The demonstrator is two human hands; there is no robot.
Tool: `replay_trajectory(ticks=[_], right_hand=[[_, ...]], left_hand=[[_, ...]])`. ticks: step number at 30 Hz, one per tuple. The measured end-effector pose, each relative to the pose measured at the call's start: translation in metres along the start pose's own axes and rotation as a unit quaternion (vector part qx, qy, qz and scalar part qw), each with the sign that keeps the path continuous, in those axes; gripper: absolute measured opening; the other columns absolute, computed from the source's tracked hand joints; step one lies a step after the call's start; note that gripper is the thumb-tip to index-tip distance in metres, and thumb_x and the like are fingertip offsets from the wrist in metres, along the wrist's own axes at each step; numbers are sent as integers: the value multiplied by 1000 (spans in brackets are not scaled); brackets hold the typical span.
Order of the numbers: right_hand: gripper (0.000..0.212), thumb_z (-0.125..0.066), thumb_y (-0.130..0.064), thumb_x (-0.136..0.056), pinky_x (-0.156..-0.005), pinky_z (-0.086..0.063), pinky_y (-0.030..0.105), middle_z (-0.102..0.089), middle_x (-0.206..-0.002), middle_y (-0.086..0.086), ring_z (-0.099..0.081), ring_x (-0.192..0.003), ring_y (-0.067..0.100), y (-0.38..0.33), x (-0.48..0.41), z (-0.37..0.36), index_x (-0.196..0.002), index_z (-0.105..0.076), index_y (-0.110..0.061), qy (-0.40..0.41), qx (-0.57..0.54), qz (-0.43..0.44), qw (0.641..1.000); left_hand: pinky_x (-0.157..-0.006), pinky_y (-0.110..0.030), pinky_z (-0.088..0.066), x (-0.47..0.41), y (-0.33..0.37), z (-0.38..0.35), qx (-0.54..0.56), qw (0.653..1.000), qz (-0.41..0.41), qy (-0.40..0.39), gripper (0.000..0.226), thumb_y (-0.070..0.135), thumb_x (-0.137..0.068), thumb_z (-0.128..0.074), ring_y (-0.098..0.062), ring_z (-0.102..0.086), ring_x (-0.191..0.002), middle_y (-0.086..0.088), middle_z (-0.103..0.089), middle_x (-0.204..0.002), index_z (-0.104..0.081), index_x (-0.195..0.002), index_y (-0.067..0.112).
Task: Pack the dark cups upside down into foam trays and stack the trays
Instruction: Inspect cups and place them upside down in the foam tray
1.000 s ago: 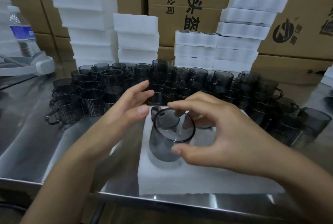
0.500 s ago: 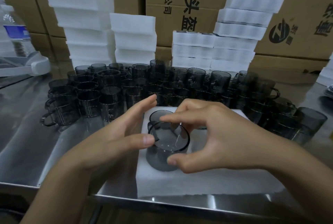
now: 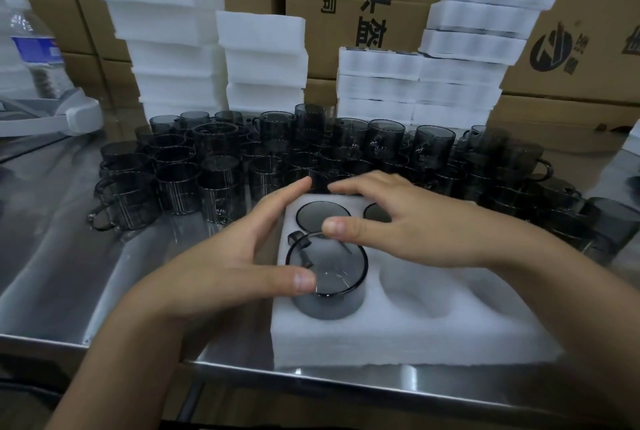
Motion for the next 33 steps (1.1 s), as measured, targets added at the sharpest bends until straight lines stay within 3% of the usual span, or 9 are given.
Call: replay_trajectory(ticks=[3,5,8,16,24,26,28,30,33], right_hand=[[117,-30,-98,-41,-109,-25,28,-26,-145,-22,-23,-135,1,7,-1,-5,-144,-30,-41,-27,-3,-31,999],[121,-34,-96,-40,-111,-23,29,-21,-148,-23,-18,-138,4,7,-2,-8,-146,-24,-40,-34,13,-40,999],[121,-37,-91,-41,-112,-20,29,-18,-149,-22,-15,-140,8,4,-3,-11,-148,-19,-39,-34,46,-45,997],[96,-56,-77,-66,-103,-17,27,-20,-147,-18,-17,-136,11,0,-6,-12,-147,-19,-42,-24,65,-43,997],[93,-47,-81,-69,-107,-22,28,-25,-144,-15,-23,-133,10,0,-5,-12,-148,-20,-40,-9,105,-11,994],[98,-40,-83,-65,-106,-25,21,-31,-141,-17,-27,-131,1,0,-3,-7,-149,-24,-35,-45,80,7,996],[96,-34,-84,-63,-99,-29,9,-47,-123,-26,-40,-116,-16,2,-2,10,-141,-44,-29,-53,1,32,998],[82,-31,-87,-63,-94,-36,11,-58,-106,-36,-51,-104,-18,19,-3,40,-119,-62,-36,31,-51,20,998],[54,-34,-77,-76,-91,-42,18,-67,-98,-27,-61,-92,-11,52,-8,71,-97,-68,-40,129,-79,-40,988]], left_hand=[[-109,-21,-33,0,-2,-1,10,1000,22,-14,117,67,-45,-83,8,-28,-137,27,-26,-151,-22,-143,44],[-114,-27,-29,-1,-4,-2,-24,999,40,-21,117,69,-44,-82,11,-21,-138,34,-14,-152,-19,-141,52],[-116,-25,-17,-2,-5,-3,-88,994,59,-40,115,76,-44,-76,23,-4,-134,49,2,-144,-12,-138,60],[-114,-18,-10,-4,2,0,-116,986,101,-68,106,67,-44,-80,28,3,-129,51,10,-141,-13,-125,71],[-109,-17,-8,-13,23,6,-252,948,142,-133,107,73,-41,-72,36,17,-115,62,12,-116,1,-118,78],[-110,-17,-10,-19,29,8,-258,949,130,-129,102,77,-43,-69,34,10,-121,59,4,-127,-3,-122,77],[-112,-19,-17,-28,35,13,-255,955,112,-101,92,80,-51,-64,28,-7,-129,50,-11,-141,-14,-128,74],[-111,-21,-25,-43,39,20,-260,959,99,-51,79,75,-64,-65,22,-24,-128,41,-27,-143,-27,-133,65],[-103,-22,-40,-75,44,25,-286,955,84,14,52,42,-84,-65,14,-49,-114,27,-55,-127,-46,-132,48]])
Point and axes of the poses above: each hand's wrist, its own x-axis away from the middle knuckle, its own z-axis out of the back of the hand, y = z × x, the point moved 5 cm from there along -x, towards the middle knuckle
